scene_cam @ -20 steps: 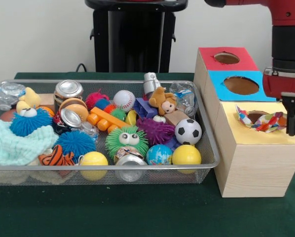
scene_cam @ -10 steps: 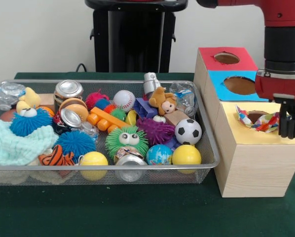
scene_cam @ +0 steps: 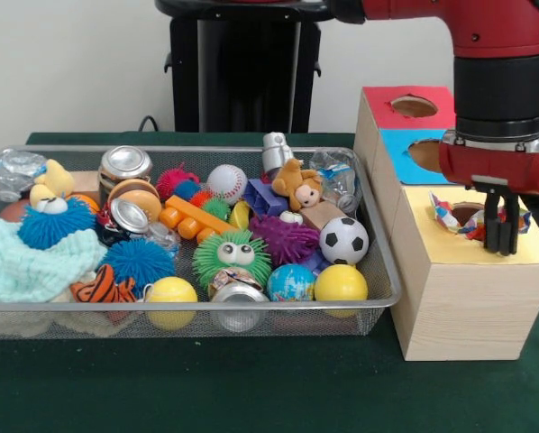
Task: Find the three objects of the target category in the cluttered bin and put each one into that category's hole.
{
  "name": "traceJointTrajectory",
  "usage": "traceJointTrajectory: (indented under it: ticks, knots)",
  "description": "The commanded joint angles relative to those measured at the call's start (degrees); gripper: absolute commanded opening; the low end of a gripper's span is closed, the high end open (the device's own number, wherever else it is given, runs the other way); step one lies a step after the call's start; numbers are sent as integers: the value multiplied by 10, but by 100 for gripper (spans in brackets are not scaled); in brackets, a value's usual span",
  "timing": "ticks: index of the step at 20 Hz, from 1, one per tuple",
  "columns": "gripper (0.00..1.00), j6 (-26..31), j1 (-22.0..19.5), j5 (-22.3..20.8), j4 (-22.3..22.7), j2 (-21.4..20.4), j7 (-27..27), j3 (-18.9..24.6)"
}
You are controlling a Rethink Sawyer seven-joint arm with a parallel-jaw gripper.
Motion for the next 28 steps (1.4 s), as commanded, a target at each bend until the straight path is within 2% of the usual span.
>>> traceJointTrajectory:
  ticks: [1, 7, 14, 18, 21, 25, 28]
  knots:
    - [0, 1, -29, -6, 111, 1, 59, 66]
    - [0, -7, 20, 16, 133, -12, 126, 23]
    - [0, -42, 15, 32, 174, -19, 138, 41]
    - [0, -80, -4, 28, 196, -13, 127, 62]
    - [0, -96, -16, 17, 189, 0, 108, 66]
    - [0, -79, -27, 2, 164, 10, 71, 55]
    - [0, -41, -42, -14, 144, 11, 34, 44]
